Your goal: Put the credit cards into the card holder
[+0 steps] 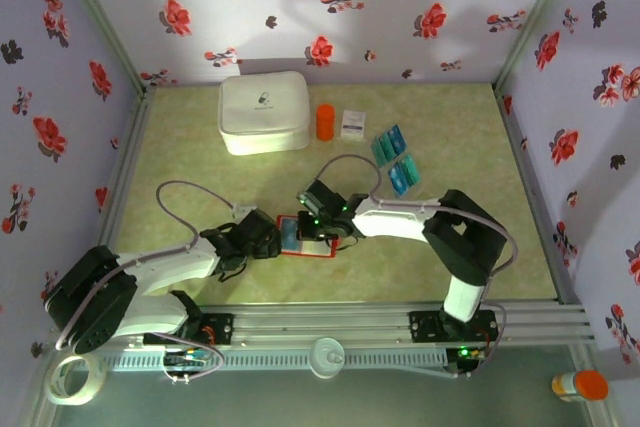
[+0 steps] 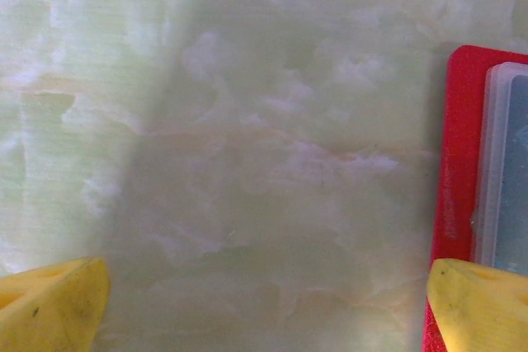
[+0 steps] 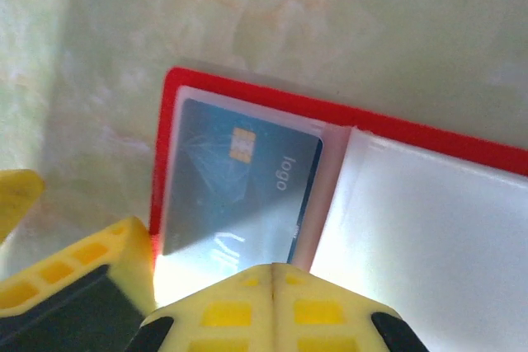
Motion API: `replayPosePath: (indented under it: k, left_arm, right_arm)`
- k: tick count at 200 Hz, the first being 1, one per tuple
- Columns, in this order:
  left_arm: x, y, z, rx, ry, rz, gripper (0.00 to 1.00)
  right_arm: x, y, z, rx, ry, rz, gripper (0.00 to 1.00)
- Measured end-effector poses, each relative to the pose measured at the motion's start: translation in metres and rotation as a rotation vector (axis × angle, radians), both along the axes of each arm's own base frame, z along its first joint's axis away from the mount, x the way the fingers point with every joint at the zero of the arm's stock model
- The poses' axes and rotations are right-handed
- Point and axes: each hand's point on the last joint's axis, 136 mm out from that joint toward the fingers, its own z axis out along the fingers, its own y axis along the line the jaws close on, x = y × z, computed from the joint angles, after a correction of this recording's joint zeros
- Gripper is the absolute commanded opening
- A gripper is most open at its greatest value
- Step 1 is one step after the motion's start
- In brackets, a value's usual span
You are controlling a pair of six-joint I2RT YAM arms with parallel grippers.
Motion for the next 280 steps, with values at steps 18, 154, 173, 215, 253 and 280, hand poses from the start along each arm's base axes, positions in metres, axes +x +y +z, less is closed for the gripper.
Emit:
replayPosePath:
  k: [18,154,173,215,253,280]
  left_arm:
    - [0.0,0.0,0.0,-0.002,0.001,-0.001,0.99]
    - [-0.001,0.001,0.008,-0.016,-0.011,0.0,1.0]
    - [-0.001,0.003,0.016,-0.028,-0.023,0.005,1.0]
    - [0.009,-0.005,0.05,-0.087,-0.08,0.008,1.0]
    - [0.015,-0.016,0.073,-0.141,-0.111,-0.005,1.0]
    - [0.017,-0.025,0.078,-0.162,-0.102,-0.023,1.0]
  right_arm:
    - [0.005,-0.002,0.006,0.01,-0.015,-0.007,0.06]
    - [0.006,-0.004,-0.011,-0.024,0.01,-0.009,0.06]
    - [0.007,-0.005,0.001,-0.004,-0.012,-0.013,0.06]
    - [0.008,-0.018,0.016,0.013,-0.058,-0.035,0.06]
    - [0.007,-0.038,0.001,-0.024,-0.047,-0.063,0.06]
    - [0.008,-0.048,-0.009,-0.04,-0.039,-0.08,0.05]
